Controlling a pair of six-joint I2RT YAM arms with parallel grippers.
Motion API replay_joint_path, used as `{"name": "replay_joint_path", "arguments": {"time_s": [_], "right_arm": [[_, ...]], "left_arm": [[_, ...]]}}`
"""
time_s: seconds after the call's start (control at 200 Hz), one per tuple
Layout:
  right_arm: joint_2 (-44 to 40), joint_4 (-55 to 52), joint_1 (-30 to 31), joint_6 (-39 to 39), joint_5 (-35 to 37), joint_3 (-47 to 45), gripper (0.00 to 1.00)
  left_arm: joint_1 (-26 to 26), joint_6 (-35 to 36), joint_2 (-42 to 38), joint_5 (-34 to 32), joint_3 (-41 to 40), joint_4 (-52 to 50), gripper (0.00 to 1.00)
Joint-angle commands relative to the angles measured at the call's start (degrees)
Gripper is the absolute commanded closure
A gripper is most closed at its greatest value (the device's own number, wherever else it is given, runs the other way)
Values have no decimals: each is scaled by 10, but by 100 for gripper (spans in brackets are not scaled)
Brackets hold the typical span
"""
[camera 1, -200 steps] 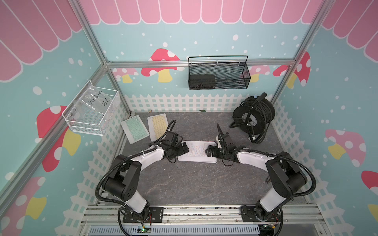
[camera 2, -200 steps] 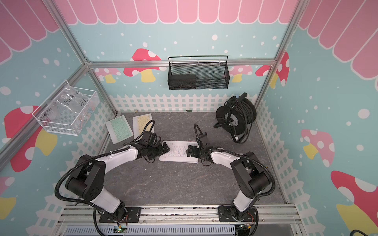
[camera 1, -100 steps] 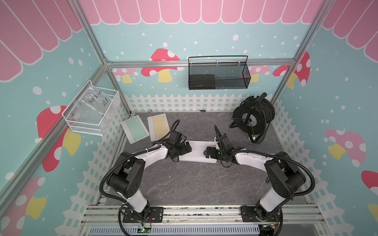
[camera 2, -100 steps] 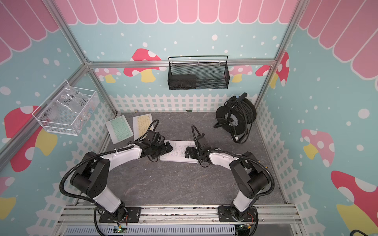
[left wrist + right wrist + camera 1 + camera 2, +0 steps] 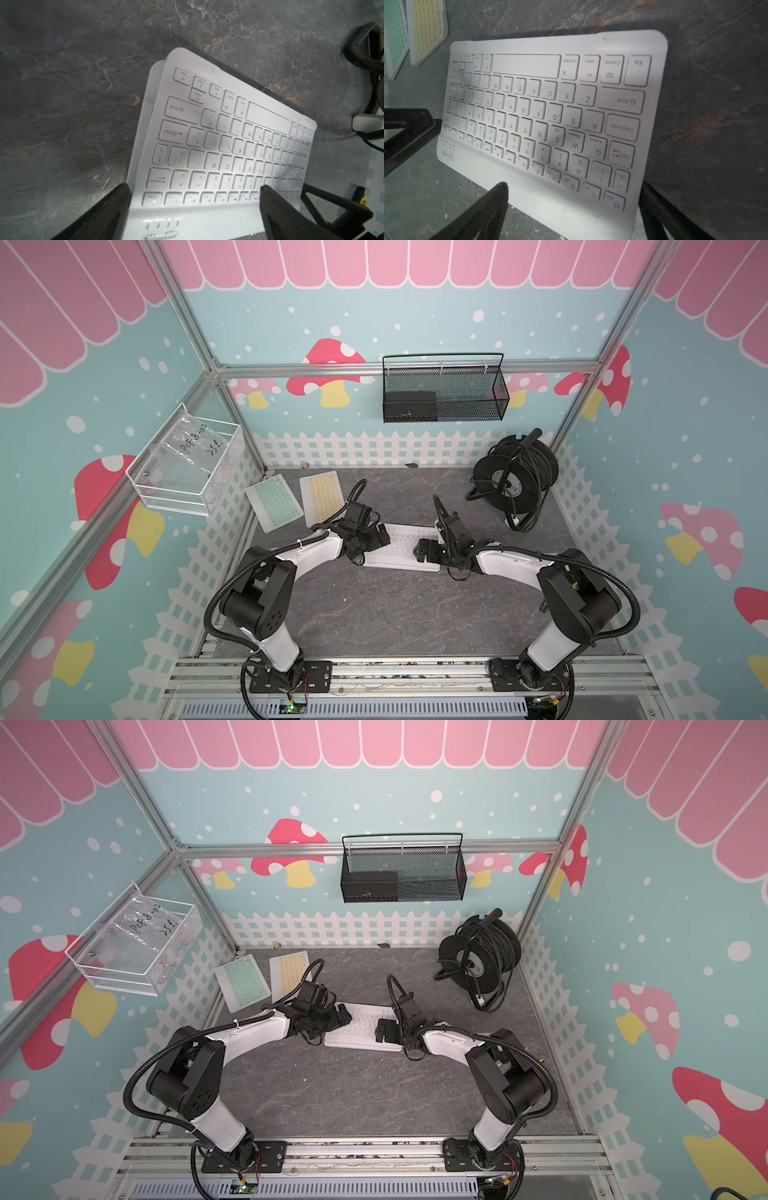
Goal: Stack the numeric keypads
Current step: Place the numeric keypad at the numeric keypad.
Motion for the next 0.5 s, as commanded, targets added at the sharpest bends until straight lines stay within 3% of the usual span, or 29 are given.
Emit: {"name": "replay_joint_path", "arguments": {"time_s": [0.0,0.495], "right_arm": [[6,-2,12,-4,3,25,2],[34,-35,19,-14,35,45,0]], "left_arm": [[-7,2,-3,0,9,4,1],[-7,0,-7,-20,-8,0,1]]}}
